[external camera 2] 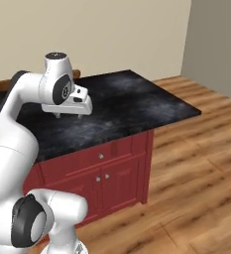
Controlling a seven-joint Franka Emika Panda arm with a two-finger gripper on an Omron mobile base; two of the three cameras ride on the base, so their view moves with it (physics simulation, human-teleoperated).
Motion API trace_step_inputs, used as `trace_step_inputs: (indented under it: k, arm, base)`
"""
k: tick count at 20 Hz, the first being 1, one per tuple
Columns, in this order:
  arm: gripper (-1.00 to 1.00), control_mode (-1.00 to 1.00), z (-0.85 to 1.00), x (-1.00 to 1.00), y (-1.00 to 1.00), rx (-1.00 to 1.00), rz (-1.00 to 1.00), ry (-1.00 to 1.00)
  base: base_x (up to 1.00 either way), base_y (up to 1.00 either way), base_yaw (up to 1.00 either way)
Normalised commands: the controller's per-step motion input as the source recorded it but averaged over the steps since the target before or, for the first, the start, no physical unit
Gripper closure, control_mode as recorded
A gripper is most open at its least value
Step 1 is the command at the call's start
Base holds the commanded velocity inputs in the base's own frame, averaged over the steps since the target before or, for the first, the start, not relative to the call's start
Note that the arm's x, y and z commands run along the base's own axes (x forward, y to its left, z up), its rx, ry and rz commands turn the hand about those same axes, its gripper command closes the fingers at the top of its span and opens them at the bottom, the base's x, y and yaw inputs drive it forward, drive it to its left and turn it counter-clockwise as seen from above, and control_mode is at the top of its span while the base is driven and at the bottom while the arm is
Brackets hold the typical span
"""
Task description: Take a straw from the drawer in front and place it inside the glass cup on the dining counter.
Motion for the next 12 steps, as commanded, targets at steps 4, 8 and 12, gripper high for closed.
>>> trace_step_inputs:
  k: [4, 8, 12]
  arm:
    - [-1.0, 1.0, 0.0, 0.0, 0.0, 0.0, 0.0, 0.0]
    - [-1.0, 1.0, 0.0, 0.0, 0.0, 0.0, 0.0, 0.0]
    - [-1.0, 1.0, 0.0, 0.0, 0.0, 0.0, 0.0, 0.0]
  base:
    - [-0.01, 0.63, -0.12]
    - [0.0, 0.56, -0.11]
    - [0.0, 0.6, -0.13]
